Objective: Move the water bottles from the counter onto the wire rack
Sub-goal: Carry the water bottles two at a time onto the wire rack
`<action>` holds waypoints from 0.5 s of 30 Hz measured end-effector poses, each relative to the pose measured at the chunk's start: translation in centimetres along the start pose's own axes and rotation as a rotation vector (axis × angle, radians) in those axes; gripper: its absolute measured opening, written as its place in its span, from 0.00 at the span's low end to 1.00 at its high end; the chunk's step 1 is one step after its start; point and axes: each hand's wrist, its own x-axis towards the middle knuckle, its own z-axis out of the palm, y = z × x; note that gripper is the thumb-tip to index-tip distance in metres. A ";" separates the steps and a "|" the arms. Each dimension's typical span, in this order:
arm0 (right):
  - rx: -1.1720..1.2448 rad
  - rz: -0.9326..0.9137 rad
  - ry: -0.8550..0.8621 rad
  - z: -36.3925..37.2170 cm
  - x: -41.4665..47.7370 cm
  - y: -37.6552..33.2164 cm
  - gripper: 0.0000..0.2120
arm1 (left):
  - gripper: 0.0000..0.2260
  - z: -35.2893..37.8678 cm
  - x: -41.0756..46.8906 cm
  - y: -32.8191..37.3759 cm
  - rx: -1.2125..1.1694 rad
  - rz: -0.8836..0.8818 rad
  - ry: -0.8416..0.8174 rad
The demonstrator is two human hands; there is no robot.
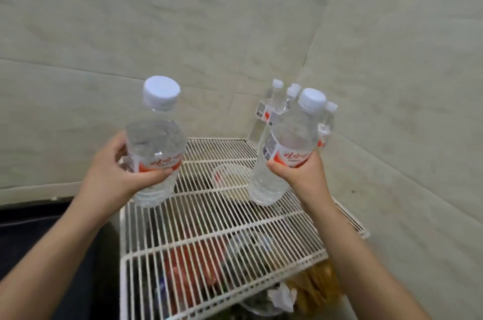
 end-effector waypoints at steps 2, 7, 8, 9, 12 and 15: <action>-0.055 0.048 -0.074 1.8 3.8 1.6 0.32 | 0.28 0.4 1.8 -0.5 0.010 -0.020 0.019; -0.166 0.118 -0.203 6.5 11.7 4.3 0.35 | 0.26 1.0 5.0 -1.3 0.037 -0.037 0.041; -0.184 0.124 -0.197 7.2 12.9 4.7 0.36 | 0.24 1.0 5.6 -1.5 0.035 -0.034 0.051; -0.197 0.129 -0.186 7.8 14.2 5.1 0.37 | 0.24 1.2 6.1 -1.6 0.036 -0.030 0.057; -0.198 0.144 -0.105 9.2 17.7 6.1 0.36 | 0.24 1.5 7.4 -1.9 0.034 -0.060 0.059; -0.142 0.174 0.010 9.9 20.4 7.3 0.35 | 0.23 2.0 8.6 -2.0 0.005 -0.099 0.070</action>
